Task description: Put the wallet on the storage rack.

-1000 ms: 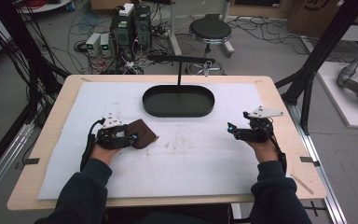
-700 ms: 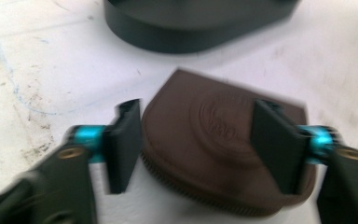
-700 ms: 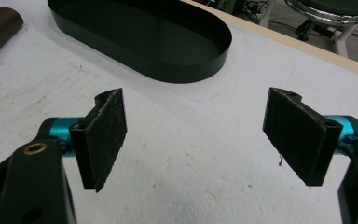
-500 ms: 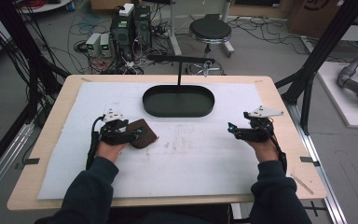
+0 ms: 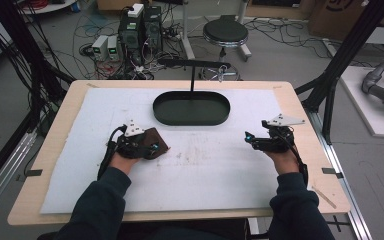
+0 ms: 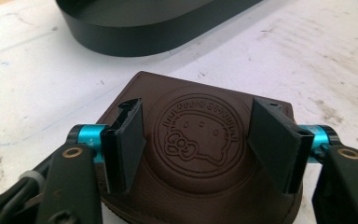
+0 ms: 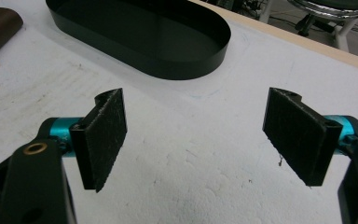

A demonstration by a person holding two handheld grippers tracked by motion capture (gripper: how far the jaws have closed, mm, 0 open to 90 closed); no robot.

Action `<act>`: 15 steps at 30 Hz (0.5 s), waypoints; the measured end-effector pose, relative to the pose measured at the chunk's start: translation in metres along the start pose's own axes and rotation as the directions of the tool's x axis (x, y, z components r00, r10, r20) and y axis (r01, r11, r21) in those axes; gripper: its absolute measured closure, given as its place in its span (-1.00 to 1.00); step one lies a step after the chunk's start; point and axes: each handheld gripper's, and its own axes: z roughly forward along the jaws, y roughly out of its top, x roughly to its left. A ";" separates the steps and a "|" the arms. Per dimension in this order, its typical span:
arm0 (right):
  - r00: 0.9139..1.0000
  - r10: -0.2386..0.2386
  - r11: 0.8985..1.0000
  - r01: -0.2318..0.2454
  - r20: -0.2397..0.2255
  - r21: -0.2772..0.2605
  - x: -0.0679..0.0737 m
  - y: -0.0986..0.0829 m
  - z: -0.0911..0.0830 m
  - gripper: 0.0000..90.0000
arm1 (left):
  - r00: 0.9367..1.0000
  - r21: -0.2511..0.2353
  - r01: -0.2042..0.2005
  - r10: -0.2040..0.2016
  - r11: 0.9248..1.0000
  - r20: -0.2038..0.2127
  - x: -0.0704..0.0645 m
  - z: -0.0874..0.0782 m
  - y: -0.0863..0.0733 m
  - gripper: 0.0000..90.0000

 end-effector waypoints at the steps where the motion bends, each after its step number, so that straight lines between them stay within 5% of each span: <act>1: 1.000 0.002 1.000 -0.002 -0.002 0.000 0.000 0.000 0.000 -0.51 | 1.000 0.000 0.000 0.000 1.000 0.000 0.000 0.000 0.000 -0.14; 4: 1.000 0.006 1.000 -0.006 -0.001 -0.001 -0.001 0.000 -0.001 -0.51 | 0.997 -0.005 -0.047 0.047 0.999 0.063 0.009 -0.002 -0.001 -0.08; 6: 1.000 0.004 1.000 -0.004 0.000 -0.001 -0.001 0.000 -0.001 -0.51 | 0.995 -0.011 -0.038 0.039 0.999 0.088 0.014 -0.004 -0.001 -0.05; 9: 1.000 0.010 1.000 -0.010 0.000 -0.001 -0.001 0.000 -0.001 -0.51 | 0.999 0.002 0.039 -0.039 0.999 0.008 0.007 -0.004 0.005 -0.09; 10: 1.000 0.004 1.000 -0.004 -0.001 0.004 -0.002 0.000 0.000 -0.51 | 0.997 -0.030 0.081 -0.081 0.996 -0.016 -0.002 -0.003 0.009 -0.24; 12: 1.000 0.004 1.000 -0.004 0.000 0.008 -0.001 0.000 0.001 -0.51 | 0.993 -0.056 0.103 -0.106 0.993 -0.060 -0.011 -0.001 0.014 -0.29; 15: 1.000 0.000 1.000 0.000 0.000 0.012 0.000 0.000 0.002 -0.51 | 0.988 -0.033 0.110 -0.113 0.993 -0.106 -0.020 0.009 0.018 -0.39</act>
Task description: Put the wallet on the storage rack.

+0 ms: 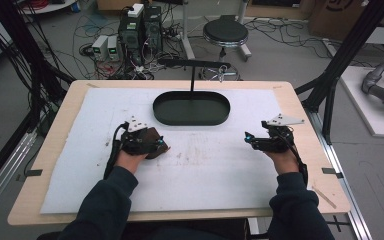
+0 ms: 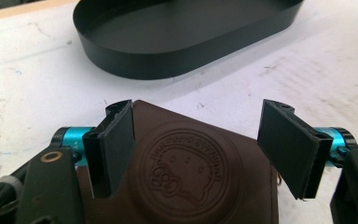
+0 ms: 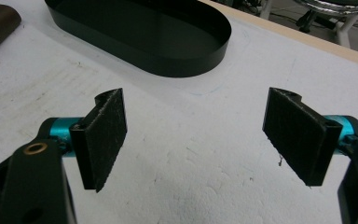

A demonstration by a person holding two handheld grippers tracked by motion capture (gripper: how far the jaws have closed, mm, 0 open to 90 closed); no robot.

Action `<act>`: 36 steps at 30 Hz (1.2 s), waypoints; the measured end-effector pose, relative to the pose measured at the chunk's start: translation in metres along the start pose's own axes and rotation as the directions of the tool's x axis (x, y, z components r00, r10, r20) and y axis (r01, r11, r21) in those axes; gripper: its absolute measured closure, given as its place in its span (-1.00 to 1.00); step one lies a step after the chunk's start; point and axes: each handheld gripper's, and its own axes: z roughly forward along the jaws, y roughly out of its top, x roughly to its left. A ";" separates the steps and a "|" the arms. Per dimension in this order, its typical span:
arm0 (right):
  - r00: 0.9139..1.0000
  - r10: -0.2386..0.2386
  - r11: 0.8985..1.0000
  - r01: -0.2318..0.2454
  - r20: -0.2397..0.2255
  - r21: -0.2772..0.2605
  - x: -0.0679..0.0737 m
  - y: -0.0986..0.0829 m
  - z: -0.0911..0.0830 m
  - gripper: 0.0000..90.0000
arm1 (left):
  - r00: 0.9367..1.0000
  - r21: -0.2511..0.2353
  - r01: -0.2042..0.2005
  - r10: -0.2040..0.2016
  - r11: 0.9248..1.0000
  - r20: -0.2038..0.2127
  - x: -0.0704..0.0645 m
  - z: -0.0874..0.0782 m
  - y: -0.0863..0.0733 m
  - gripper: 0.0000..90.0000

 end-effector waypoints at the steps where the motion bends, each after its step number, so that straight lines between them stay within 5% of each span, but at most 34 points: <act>1: 1.000 -0.002 1.000 0.002 -0.002 0.000 0.000 0.000 0.000 -0.51 | 1.000 0.017 -0.012 0.013 1.000 -0.014 -0.003 0.004 0.000 -0.42; 6: 1.000 0.003 1.000 -0.003 -0.006 0.002 0.000 0.000 -0.001 -0.47 | 0.999 0.043 -0.009 0.011 0.999 -0.045 -0.007 0.013 -0.001 -0.53; 12: 1.000 0.005 1.000 -0.005 -0.009 0.000 -0.001 -0.001 -0.001 -0.47 | 0.998 0.057 -0.058 0.056 0.997 0.025 0.000 0.009 -0.002 -0.42; 13: 1.000 0.008 1.000 -0.008 -0.009 -0.002 -0.001 -0.001 -0.002 -0.47 | 0.995 0.052 -0.073 0.069 0.996 0.068 0.004 0.007 -0.003 -0.41; 18: 1.000 0.014 1.000 -0.014 -0.011 0.000 -0.002 -0.002 -0.002 -0.47 | 0.987 0.045 -0.084 0.076 0.995 0.142 0.013 0.001 -0.006 -0.29; 20: 1.000 0.012 1.000 -0.012 -0.010 0.000 -0.002 -0.002 -0.002 -0.47 | 0.990 0.022 -0.041 0.038 0.999 0.139 0.018 -0.008 -0.006 -0.12; 21: 1.000 0.014 1.000 -0.014 -0.010 0.001 -0.002 -0.002 -0.002 -0.47 | 0.990 0.022 -0.041 0.038 0.999 0.139 0.018 -0.008 -0.006 -0.20; 23: 1.000 0.013 1.000 -0.013 -0.011 0.002 -0.002 -0.002 -0.002 -0.47 | 0.996 -0.026 0.027 -0.025 0.999 0.082 0.024 -0.020 -0.006 -0.29; 27: 1.000 0.010 1.000 -0.010 -0.011 0.000 -0.002 -0.002 -0.002 -0.47 | 0.995 0.002 0.092 -0.092 0.996 0.031 0.037 -0.032 -0.014 -0.29; 33: 1.000 0.012 1.000 -0.012 -0.012 -0.002 -0.002 -0.002 -0.002 -0.47 | 0.991 0.063 0.115 -0.119 0.991 0.061 0.052 -0.042 -0.032 0.02; 36: 1.000 0.008 1.000 -0.008 -0.012 0.003 0.000 -0.001 -0.001 -0.47 | 0.984 0.070 0.127 -0.134 0.989 0.116 0.055 -0.041 -0.037 0.22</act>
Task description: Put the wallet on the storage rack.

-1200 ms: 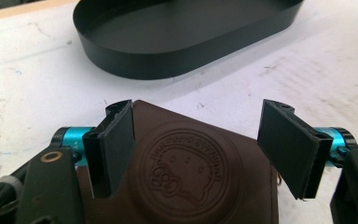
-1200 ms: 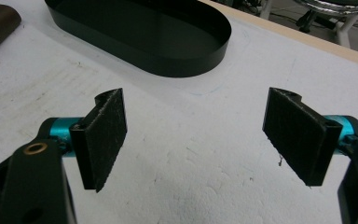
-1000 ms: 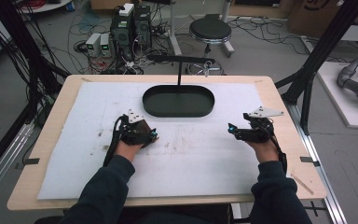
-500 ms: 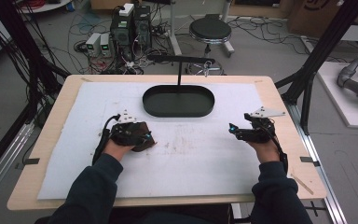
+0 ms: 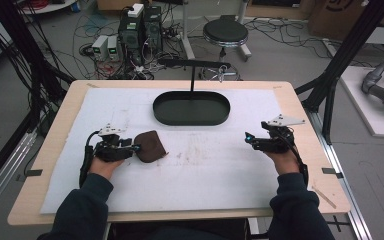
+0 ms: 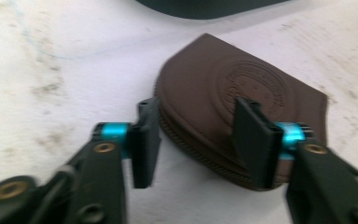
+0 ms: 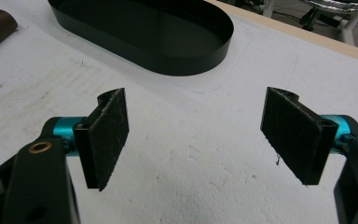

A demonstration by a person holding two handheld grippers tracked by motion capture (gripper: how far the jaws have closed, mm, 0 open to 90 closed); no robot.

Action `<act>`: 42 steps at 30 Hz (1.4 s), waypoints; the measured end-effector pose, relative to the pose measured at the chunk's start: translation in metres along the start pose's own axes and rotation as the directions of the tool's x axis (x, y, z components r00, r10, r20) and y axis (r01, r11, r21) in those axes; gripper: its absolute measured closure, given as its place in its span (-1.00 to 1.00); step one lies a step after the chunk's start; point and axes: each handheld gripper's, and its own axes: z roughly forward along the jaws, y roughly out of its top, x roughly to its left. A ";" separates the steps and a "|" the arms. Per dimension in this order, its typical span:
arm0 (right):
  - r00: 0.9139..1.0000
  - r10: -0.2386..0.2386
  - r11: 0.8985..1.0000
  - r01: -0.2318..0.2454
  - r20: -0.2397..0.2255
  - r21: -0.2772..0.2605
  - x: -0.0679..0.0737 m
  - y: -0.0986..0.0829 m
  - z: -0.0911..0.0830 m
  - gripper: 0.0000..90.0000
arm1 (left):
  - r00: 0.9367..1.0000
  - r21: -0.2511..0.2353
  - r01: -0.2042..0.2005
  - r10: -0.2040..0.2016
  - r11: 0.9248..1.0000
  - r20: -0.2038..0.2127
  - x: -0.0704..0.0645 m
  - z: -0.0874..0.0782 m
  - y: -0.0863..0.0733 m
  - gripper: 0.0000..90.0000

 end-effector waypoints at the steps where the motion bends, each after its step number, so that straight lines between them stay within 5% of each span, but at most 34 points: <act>1: 1.000 0.002 1.000 -0.002 -0.002 0.000 0.001 0.000 0.001 -0.47 | 1.000 -0.004 0.002 -0.001 1.000 0.014 -0.002 0.002 0.000 0.26; 21: 1.000 0.000 1.000 0.000 -0.004 -0.006 0.000 0.001 0.001 -0.47 | 0.990 0.003 -0.092 0.091 0.996 0.106 -0.057 0.047 0.017 0.24; 25: 1.000 -0.002 1.000 0.002 -0.006 -0.001 0.001 0.001 0.001 -0.47 | 0.992 -0.003 -0.090 0.090 0.996 0.091 -0.060 0.051 0.019 0.11; 29: 1.000 0.006 1.000 -0.006 -0.023 -0.011 0.004 0.001 0.004 -0.48 | 0.996 -0.054 -0.075 0.078 0.996 0.050 -0.054 0.041 0.021 -0.25; 35: 0.996 -0.005 0.999 0.002 -0.092 -0.034 0.025 0.009 0.020 -0.52 | 0.991 -0.142 -0.135 0.134 0.981 -0.019 -0.035 0.014 0.023 -0.36; 42: 0.984 -0.025 1.000 0.023 -0.179 -0.013 0.056 0.019 0.043 -0.54 | 0.983 -0.182 -0.174 0.159 0.968 -0.091 -0.007 -0.013 0.017 -0.51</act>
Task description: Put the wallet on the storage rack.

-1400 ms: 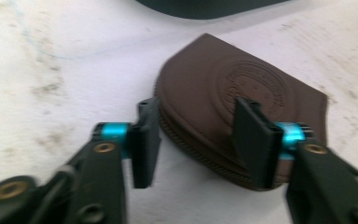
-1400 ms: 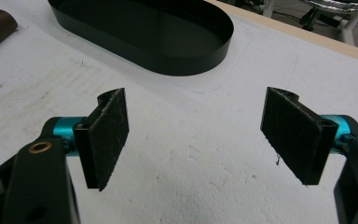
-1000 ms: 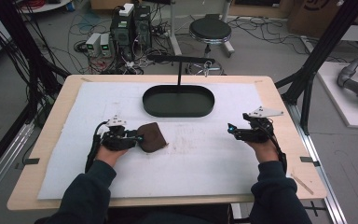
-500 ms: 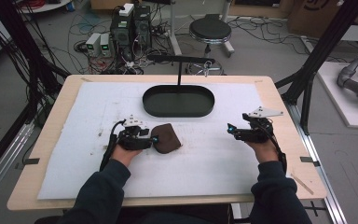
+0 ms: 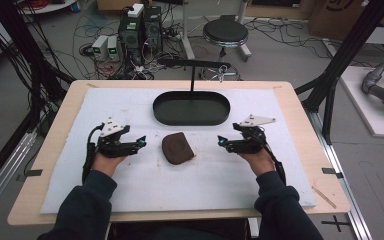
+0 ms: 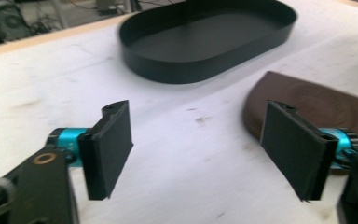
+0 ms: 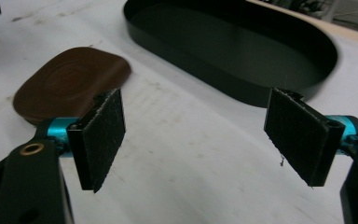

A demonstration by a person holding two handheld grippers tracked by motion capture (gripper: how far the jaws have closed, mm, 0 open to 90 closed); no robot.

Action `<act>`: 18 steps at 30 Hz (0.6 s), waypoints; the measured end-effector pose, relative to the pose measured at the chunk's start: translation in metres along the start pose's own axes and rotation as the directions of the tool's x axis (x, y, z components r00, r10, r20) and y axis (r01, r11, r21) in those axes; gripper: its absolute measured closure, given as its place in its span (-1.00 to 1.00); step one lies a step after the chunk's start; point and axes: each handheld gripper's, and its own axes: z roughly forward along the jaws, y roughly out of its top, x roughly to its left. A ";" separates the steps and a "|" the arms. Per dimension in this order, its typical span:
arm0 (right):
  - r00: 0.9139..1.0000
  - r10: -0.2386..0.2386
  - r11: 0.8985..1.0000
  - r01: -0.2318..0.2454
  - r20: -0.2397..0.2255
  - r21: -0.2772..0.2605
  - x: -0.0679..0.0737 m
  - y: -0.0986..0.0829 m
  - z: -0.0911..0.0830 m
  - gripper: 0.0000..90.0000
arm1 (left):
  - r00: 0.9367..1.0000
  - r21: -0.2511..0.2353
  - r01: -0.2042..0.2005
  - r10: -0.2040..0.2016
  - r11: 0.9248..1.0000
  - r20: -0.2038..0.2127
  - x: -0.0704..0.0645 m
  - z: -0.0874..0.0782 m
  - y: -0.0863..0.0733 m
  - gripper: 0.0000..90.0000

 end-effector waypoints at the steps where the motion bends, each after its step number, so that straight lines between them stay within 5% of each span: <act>1: 1.000 -0.014 1.000 0.014 -0.028 0.016 0.010 0.003 0.012 -0.54 | 1.000 -0.014 0.006 -0.007 1.000 -0.020 0.009 -0.008 -0.004 -0.51; 6: 0.996 -0.074 0.996 0.077 -0.057 0.048 0.034 0.009 0.039 -0.54 | 0.998 -0.033 0.027 -0.029 0.999 -0.052 0.026 -0.020 -0.013 -0.51; 18: 0.990 -0.042 0.994 0.055 -0.135 0.094 0.071 0.017 0.090 -0.54 | 0.996 -0.044 0.047 -0.050 0.998 -0.074 0.033 -0.025 -0.015 -0.51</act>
